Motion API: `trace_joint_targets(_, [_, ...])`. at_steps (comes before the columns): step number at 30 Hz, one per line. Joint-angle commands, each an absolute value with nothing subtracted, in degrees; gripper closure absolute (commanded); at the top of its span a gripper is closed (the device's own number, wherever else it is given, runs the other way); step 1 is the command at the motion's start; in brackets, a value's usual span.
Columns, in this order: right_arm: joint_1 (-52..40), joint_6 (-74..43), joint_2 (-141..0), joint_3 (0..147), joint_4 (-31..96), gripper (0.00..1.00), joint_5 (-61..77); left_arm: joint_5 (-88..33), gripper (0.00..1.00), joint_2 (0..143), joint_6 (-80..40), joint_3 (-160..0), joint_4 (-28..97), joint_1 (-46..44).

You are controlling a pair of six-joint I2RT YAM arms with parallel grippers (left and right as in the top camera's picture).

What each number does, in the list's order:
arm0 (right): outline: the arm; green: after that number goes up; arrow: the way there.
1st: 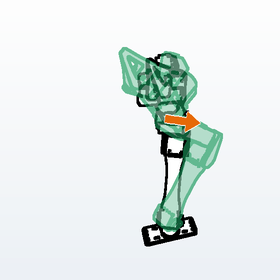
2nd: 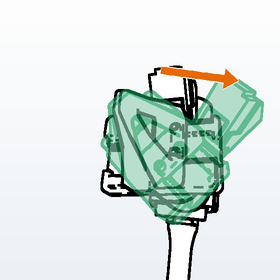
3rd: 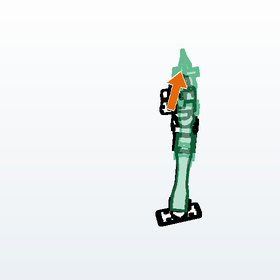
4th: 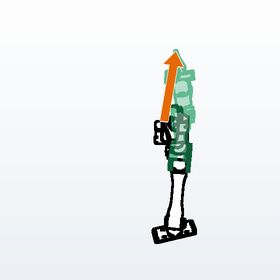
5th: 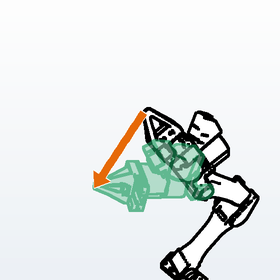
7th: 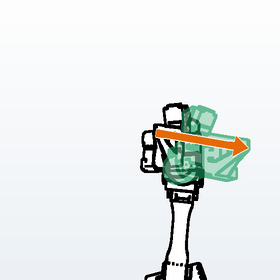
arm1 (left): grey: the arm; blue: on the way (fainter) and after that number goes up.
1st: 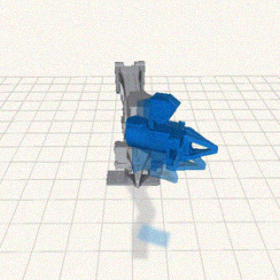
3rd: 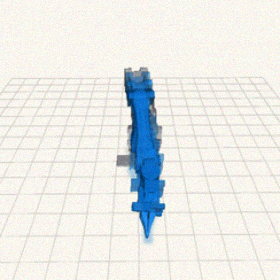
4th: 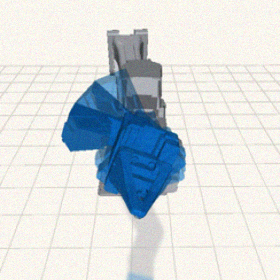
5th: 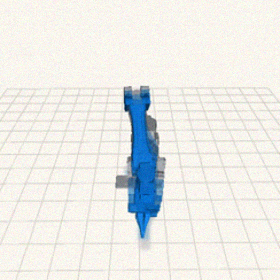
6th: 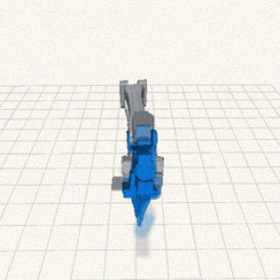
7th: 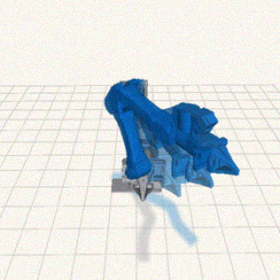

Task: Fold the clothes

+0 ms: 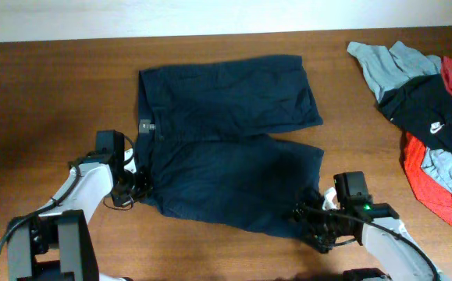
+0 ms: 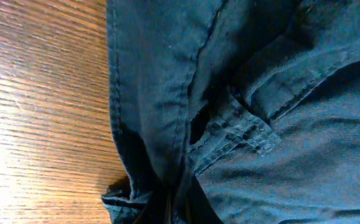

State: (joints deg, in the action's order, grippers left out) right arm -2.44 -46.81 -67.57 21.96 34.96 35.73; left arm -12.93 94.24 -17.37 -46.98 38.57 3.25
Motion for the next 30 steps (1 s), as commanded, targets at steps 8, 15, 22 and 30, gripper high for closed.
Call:
trace_joint_targets(8, [-2.2, -37.2, -63.9, 27.4, 37.8, 0.96, 26.2, -12.8, 0.99, 94.0, -13.1, -50.4, 45.0, 3.2])
trace_joint_targets(15, [-2.2, -30.2, -52.1, 40.8, 61.5, 0.96, 15.1, -13.3, 0.99, 79.2, -11.9, -53.4, 55.6, 3.2])
trace_joint_targets(22, [-2.2, -28.7, -43.7, 59.6, 81.9, 0.96, 13.6, -13.8, 1.0, 55.1, -11.9, -57.0, 65.9, 3.2])
trace_joint_targets(30, [-2.2, -28.2, -46.6, 67.8, 81.1, 0.96, 18.3, -6.7, 1.0, 49.6, -8.2, -64.5, 70.0, 3.2])
